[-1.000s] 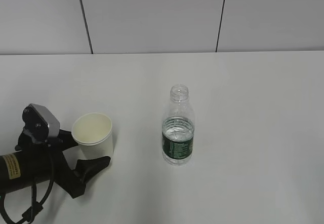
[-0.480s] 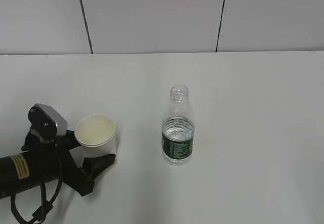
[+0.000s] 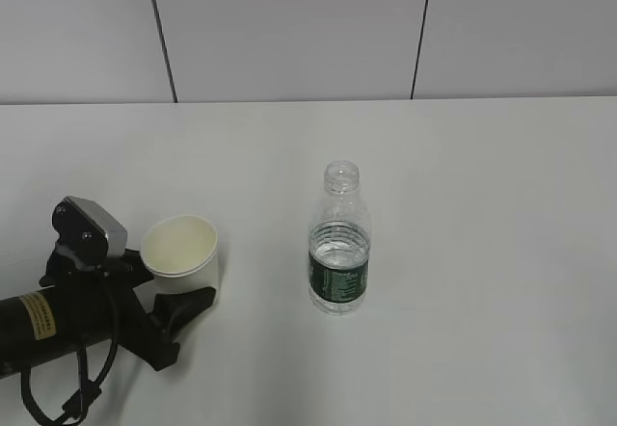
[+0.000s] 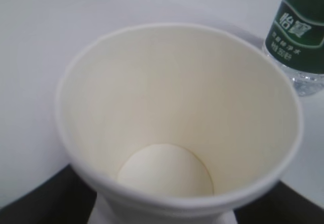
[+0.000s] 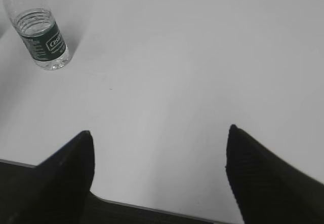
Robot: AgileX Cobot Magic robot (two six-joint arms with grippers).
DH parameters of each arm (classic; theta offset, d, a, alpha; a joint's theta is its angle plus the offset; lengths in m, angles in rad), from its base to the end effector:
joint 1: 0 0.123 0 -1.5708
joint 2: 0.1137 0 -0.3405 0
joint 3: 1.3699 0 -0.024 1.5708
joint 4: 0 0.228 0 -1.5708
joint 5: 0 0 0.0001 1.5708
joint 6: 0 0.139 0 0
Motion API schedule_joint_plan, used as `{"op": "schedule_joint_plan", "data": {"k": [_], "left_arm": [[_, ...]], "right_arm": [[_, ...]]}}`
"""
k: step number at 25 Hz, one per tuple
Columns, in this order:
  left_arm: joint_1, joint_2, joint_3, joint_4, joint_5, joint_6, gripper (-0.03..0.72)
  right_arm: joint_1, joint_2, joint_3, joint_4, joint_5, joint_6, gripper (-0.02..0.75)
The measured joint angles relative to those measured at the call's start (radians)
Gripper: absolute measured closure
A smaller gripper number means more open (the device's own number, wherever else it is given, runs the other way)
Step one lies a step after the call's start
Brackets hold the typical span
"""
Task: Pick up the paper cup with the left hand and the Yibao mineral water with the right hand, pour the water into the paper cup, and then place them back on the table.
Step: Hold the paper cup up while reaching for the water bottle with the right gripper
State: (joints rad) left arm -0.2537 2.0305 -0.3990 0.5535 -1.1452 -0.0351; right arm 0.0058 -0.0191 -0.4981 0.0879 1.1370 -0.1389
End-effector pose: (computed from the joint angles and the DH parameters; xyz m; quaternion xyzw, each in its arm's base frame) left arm 0.2968 -0.1457 0.1271 0.3176 0.7715 -0.2200 0.5055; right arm -0.0457 0.0108 0.2342 -0.0664 0.8649 0.0107 0.4974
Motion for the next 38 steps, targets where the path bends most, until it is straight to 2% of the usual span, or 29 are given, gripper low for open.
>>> {"op": "schedule_joint_plan", "data": {"k": [4,8,17,38], "left_arm": [[0.000,0.000,0.000,0.002,0.000,0.000,0.212],[0.000,0.000,0.000,0.019,0.000,0.000,0.216],[0.000,0.000,0.000,0.178,0.000,0.000,0.222],[0.000,0.000,0.000,0.274,0.000,0.000,0.223]], "right_arm": [[0.000,0.000,0.000,0.000,0.000,0.000,0.146],[0.000,0.000,0.000,0.000,0.000,0.000,0.146],[0.000,0.000,0.000,0.000,0.000,0.000,0.146],[0.000,0.000,0.000,0.000,0.000,0.000,0.146]]}}
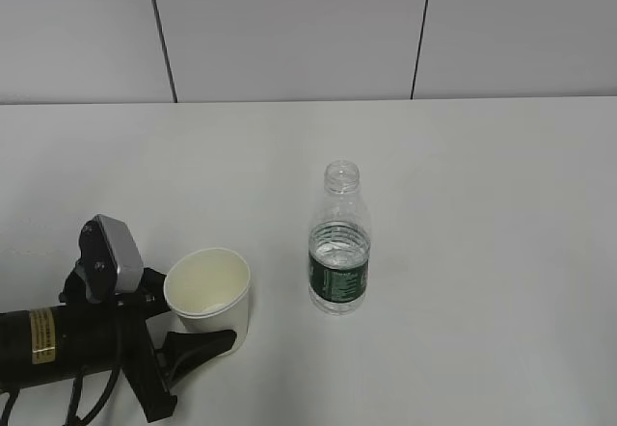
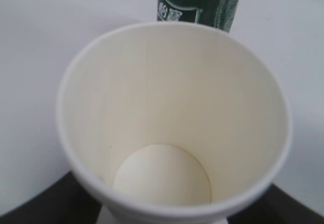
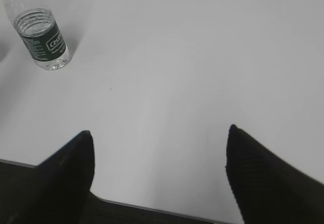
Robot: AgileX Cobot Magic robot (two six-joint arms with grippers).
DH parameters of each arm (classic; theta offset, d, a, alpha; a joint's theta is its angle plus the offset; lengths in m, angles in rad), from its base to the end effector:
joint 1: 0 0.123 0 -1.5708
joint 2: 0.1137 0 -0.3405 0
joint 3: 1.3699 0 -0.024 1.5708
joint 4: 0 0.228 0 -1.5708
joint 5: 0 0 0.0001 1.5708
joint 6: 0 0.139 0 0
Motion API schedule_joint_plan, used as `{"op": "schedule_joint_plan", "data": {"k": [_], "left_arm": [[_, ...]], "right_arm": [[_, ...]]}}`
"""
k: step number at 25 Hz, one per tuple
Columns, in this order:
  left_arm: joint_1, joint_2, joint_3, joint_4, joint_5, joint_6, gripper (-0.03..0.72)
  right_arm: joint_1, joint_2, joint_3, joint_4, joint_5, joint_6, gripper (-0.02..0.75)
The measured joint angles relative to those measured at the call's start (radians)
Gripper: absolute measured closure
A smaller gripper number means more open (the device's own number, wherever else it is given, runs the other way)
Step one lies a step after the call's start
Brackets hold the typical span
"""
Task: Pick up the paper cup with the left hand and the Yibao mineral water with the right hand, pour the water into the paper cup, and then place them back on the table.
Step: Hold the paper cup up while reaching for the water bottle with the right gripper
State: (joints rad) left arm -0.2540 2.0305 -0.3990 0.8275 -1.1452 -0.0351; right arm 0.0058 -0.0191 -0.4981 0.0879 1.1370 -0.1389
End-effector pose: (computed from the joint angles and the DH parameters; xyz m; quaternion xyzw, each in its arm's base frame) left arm 0.2688 -0.1660 0.1266 0.4221 0.7211 -0.2840 0.4702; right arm -0.0457 0.0108 0.2342 -0.0664 0.8649 0.0107 0.4974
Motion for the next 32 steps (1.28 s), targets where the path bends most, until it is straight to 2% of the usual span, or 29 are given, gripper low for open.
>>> {"op": "schedule_joint_plan", "data": {"k": [32], "left_arm": [[0.000,0.000,0.000,0.003,0.000,0.000,0.223]], "right_arm": [[0.000,0.000,0.000,0.000,-0.002,0.000,0.146]]}}
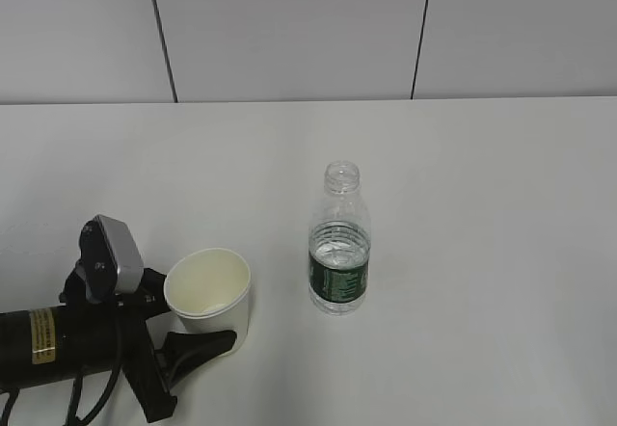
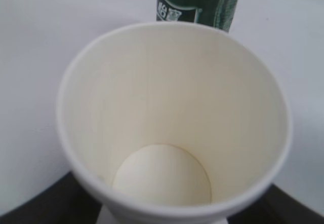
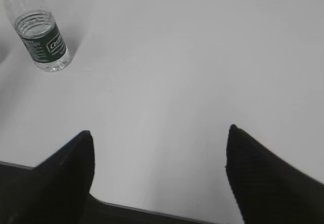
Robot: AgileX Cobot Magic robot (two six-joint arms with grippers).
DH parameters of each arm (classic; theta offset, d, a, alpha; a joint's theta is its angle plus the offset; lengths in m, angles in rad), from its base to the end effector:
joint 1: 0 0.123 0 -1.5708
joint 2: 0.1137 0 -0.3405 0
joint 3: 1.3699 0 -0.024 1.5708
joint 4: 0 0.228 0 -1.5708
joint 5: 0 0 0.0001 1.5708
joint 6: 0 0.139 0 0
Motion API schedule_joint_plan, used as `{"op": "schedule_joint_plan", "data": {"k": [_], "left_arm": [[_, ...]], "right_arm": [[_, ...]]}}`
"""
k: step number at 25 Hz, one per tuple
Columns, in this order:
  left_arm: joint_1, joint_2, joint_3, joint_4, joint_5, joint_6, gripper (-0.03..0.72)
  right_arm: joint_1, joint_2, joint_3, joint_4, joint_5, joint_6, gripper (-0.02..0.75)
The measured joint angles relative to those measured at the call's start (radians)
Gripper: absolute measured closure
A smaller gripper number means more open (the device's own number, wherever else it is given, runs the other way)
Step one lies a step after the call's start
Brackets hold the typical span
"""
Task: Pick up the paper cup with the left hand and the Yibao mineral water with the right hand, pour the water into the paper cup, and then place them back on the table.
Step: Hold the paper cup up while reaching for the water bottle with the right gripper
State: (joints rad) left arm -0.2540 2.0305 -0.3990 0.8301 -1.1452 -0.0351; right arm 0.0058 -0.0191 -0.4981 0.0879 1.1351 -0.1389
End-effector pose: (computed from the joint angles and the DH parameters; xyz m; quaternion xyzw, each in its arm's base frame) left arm 0.2685 -0.1662 0.1266 0.4230 0.7206 -0.2846 0.4699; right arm -0.0455 0.0108 0.2344 -0.0664 0.8644 0.0107 0.4983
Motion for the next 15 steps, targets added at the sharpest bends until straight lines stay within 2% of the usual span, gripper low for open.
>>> {"op": "schedule_joint_plan", "data": {"k": [4,15], "left_arm": [[0.000,0.000,0.000,0.000,0.000,0.000,0.223],[0.000,0.000,0.000,0.000,0.000,0.000,0.223]], "right_arm": [[0.000,0.000,-0.011,0.000,-0.043,0.000,0.146],[0.000,0.030,0.018,0.002,-0.309,-0.025,0.146]]}}
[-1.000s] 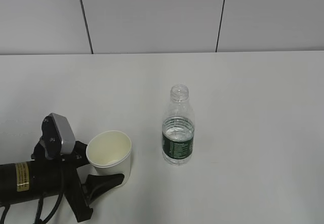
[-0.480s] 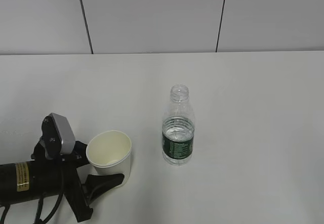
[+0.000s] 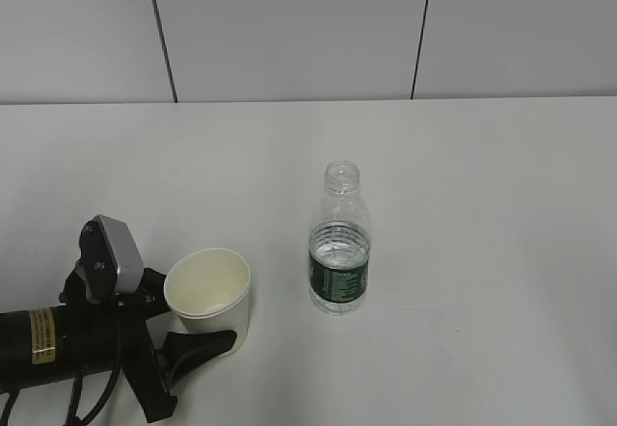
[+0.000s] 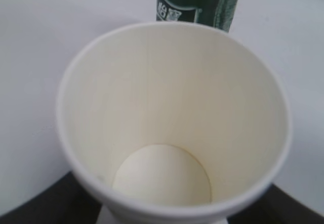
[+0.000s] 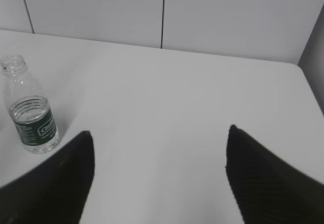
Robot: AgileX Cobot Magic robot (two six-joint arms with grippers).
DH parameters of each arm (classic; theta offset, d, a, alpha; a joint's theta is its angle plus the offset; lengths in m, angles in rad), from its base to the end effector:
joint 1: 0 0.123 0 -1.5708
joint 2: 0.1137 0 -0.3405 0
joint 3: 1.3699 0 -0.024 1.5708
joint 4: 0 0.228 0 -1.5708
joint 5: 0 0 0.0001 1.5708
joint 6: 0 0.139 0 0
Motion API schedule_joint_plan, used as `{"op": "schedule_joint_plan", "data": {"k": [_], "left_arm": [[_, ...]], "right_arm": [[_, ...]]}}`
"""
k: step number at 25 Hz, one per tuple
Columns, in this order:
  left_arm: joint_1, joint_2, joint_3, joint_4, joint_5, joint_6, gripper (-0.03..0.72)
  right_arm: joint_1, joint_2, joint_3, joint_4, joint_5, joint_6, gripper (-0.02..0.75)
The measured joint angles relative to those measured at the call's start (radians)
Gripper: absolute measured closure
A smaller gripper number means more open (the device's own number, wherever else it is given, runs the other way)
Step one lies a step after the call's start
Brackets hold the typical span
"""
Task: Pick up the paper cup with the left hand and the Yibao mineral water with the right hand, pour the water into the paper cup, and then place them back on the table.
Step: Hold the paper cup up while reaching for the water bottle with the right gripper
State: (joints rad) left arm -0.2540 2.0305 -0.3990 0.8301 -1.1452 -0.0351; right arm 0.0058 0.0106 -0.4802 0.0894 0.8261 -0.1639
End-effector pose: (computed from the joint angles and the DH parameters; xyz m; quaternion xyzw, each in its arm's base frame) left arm 0.2685 -0.1662 0.1266 0.4230 0.7206 -0.2846 0.4699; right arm -0.0233 0.0090 0.2693 -0.0632 0.7923 -0.0034 0.6068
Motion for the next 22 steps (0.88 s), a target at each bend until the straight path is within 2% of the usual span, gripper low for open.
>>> {"op": "schedule_joint_plan", "data": {"k": [5,11,18,22], "left_arm": [[0.000,0.000,0.000,0.000,0.000,0.000,0.223],[0.000,0.000,0.000,0.000,0.000,0.000,0.223],[0.000,0.000,0.000,0.000,0.000,0.000,0.223],[0.000,0.000,0.000,0.000,0.000,0.000,0.223]], "right_arm": [[0.000,0.094,0.002,0.039,-0.135,-0.117,0.146],[0.000,0.224,0.002,0.167,-0.253,-0.282,0.146],[0.000,0.378,0.003,0.411,-0.362,-0.551,0.146],[0.000,0.474,0.004,0.599,-0.399,-0.753,0.146]]}}
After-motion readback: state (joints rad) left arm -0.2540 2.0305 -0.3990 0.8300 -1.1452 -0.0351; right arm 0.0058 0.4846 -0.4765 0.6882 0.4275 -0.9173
